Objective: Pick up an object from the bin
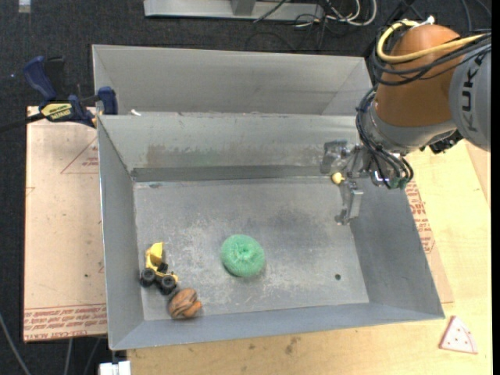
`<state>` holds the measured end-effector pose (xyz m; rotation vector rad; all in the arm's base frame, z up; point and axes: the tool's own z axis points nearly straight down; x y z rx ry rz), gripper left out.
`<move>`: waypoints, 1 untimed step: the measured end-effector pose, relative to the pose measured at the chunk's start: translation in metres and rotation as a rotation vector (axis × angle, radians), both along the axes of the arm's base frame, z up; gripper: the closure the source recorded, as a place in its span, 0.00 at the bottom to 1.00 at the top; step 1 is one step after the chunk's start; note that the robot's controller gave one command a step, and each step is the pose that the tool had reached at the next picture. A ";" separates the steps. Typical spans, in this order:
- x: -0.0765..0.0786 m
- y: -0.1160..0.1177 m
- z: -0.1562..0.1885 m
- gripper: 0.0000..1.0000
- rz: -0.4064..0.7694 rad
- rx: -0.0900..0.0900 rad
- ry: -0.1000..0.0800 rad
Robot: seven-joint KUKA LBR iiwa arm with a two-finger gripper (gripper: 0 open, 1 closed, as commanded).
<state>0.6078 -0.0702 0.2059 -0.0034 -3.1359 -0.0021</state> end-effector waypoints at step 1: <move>0.001 0.000 0.005 0.00 0.001 -0.001 -0.007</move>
Offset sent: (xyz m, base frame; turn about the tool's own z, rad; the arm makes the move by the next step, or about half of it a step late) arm 0.0186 0.0383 -0.0784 -0.0281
